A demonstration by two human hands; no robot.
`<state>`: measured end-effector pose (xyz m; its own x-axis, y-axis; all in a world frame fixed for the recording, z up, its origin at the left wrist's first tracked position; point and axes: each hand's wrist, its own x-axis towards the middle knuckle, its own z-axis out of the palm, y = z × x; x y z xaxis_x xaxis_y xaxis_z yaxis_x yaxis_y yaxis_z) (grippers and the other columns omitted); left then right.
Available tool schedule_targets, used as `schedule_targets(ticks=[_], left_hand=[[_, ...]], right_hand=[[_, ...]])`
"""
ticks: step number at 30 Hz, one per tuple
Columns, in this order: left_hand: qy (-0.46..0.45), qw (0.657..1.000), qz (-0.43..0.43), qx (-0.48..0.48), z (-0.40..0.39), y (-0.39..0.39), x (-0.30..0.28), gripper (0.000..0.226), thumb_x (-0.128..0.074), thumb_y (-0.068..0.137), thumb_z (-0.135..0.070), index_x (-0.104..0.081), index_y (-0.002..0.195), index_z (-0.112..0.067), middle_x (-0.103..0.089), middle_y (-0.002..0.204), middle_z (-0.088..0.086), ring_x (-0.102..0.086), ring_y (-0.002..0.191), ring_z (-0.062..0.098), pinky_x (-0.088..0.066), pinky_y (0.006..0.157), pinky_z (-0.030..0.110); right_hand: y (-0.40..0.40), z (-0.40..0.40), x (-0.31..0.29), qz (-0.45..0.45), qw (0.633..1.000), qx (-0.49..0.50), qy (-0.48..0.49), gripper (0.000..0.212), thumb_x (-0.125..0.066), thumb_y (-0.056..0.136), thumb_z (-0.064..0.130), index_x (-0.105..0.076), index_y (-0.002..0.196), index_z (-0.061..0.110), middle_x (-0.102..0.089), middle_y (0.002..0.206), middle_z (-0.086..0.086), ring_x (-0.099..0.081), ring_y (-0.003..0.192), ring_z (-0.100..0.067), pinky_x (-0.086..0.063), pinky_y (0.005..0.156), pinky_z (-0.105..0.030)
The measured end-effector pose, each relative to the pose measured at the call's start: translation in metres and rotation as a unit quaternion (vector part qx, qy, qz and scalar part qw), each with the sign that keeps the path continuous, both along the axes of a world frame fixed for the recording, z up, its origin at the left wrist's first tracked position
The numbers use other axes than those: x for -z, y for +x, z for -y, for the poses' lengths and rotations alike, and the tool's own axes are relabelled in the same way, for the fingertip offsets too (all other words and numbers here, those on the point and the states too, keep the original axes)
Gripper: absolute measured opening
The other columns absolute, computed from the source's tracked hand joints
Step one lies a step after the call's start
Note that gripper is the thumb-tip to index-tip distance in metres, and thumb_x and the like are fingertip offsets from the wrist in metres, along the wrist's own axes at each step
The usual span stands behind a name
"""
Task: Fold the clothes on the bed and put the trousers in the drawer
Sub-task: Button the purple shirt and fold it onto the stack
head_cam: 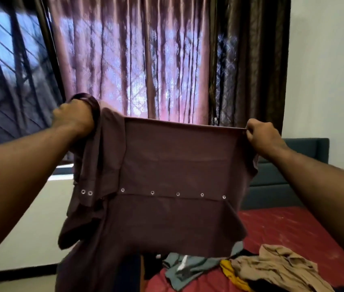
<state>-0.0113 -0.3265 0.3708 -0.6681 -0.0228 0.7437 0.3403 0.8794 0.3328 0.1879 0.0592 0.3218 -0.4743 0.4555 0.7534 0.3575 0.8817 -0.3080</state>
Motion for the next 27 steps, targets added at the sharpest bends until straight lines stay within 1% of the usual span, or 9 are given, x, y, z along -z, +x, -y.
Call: schedule_targets(ticks=[6, 10, 14, 17, 20, 22, 23, 24, 27], left_hand=[[-0.060, 0.995, -0.068, -0.041, 0.043, 0.054, -0.006, 0.024, -0.049, 0.095, -0.008, -0.063, 0.106, 0.008, -0.060, 0.118, 0.033, -0.058, 0.112, 0.048, -0.046, 0.094, 0.048], [-0.089, 0.980, 0.155, -0.086, 0.066, 0.087, 0.074, 0.034, -0.061, 0.089, -0.016, -0.062, 0.120, -0.002, -0.059, 0.130, 0.020, -0.057, 0.121, 0.035, -0.044, 0.101, 0.039], [-0.240, 0.918, 0.315, 0.002, 0.076, 0.137, 0.217, 0.023, -0.070, 0.083, -0.034, -0.065, 0.096, -0.015, -0.063, 0.089, 0.005, -0.063, 0.083, 0.022, -0.052, 0.074, 0.028], [-0.252, 0.868, 0.415, 0.101, 0.089, 0.180, 0.346, 0.038, -0.065, 0.089, -0.037, -0.064, 0.121, -0.017, -0.063, 0.117, 0.007, -0.060, 0.105, 0.023, -0.047, 0.086, 0.026], [-0.105, 0.820, 0.542, 0.147, 0.095, 0.220, 0.454, 0.049, -0.056, 0.098, -0.027, -0.047, 0.142, -0.007, -0.045, 0.147, 0.007, -0.046, 0.132, 0.024, -0.033, 0.105, 0.024], [0.117, 0.774, 0.605, 0.147, 0.092, 0.244, 0.508, 0.045, -0.046, 0.102, -0.021, -0.042, 0.145, -0.008, -0.045, 0.147, 0.006, -0.047, 0.131, 0.022, -0.032, 0.102, 0.020], [0.243, 0.720, 0.632, 0.150, 0.087, 0.260, 0.521, 0.042, -0.043, 0.103, -0.021, -0.043, 0.144, -0.009, -0.049, 0.145, 0.006, -0.050, 0.128, 0.021, -0.034, 0.100, 0.021], [0.360, 0.626, 0.668, 0.180, 0.082, 0.275, 0.530, 0.041, -0.043, 0.103, -0.026, -0.049, 0.140, -0.011, -0.054, 0.140, 0.006, -0.054, 0.123, 0.021, -0.038, 0.100, 0.024], [0.652, 0.469, 0.539, 0.255, 0.060, 0.311, 0.547, 0.053, -0.039, 0.093, -0.065, -0.065, 0.117, -0.026, -0.073, 0.109, 0.000, -0.066, 0.100, 0.023, -0.047, 0.094, 0.041]], right_hand=[[0.058, 0.039, -0.003, -0.053, 0.998, -0.019, 0.038, 0.011, -0.047, 0.097, 0.018, -0.053, 0.096, 0.008, -0.064, 0.089, -0.028, -0.060, 0.081, -0.046, -0.048, 0.066, -0.045], [0.112, 0.065, 0.070, 0.022, 0.999, -0.017, 0.029, 0.013, -0.048, 0.097, 0.015, -0.053, 0.095, 0.003, -0.062, 0.086, -0.031, -0.060, 0.080, -0.048, -0.038, 0.061, -0.040], [0.152, 0.063, 0.193, 0.138, 0.988, -0.021, -0.059, 0.005, -0.054, 0.089, 0.012, -0.054, 0.087, 0.008, -0.064, 0.087, -0.027, -0.061, 0.082, -0.044, -0.041, 0.064, -0.038], [0.177, 0.057, 0.320, 0.243, 0.963, 0.009, -0.114, 0.018, -0.054, 0.084, 0.028, -0.065, 0.095, 0.020, -0.068, 0.105, -0.015, -0.063, 0.097, -0.035, -0.050, 0.078, -0.038], [0.199, 0.067, 0.435, 0.357, 0.917, 0.001, -0.180, 0.024, -0.054, 0.082, 0.017, -0.068, 0.100, 0.012, -0.068, 0.110, -0.018, -0.062, 0.103, -0.033, -0.047, 0.085, -0.036], [0.213, 0.088, 0.484, 0.417, 0.886, 0.010, -0.203, 0.025, -0.055, 0.085, 0.010, -0.068, 0.106, 0.013, -0.065, 0.117, -0.015, -0.059, 0.109, -0.030, -0.043, 0.088, -0.030], [0.217, 0.091, 0.503, 0.435, 0.874, 0.013, -0.216, 0.027, -0.055, 0.087, 0.010, -0.067, 0.111, 0.014, -0.063, 0.121, -0.014, -0.058, 0.112, -0.028, -0.041, 0.091, -0.029], [0.222, 0.099, 0.518, 0.456, 0.860, 0.015, -0.227, 0.028, -0.055, 0.089, 0.012, -0.066, 0.115, 0.014, -0.061, 0.125, -0.013, -0.056, 0.116, -0.028, -0.040, 0.094, -0.028], [0.231, 0.112, 0.538, 0.534, 0.814, 0.020, -0.229, 0.035, -0.064, 0.086, 0.016, -0.063, 0.121, 0.014, -0.060, 0.130, -0.011, -0.056, 0.120, -0.027, -0.039, 0.100, -0.029]])
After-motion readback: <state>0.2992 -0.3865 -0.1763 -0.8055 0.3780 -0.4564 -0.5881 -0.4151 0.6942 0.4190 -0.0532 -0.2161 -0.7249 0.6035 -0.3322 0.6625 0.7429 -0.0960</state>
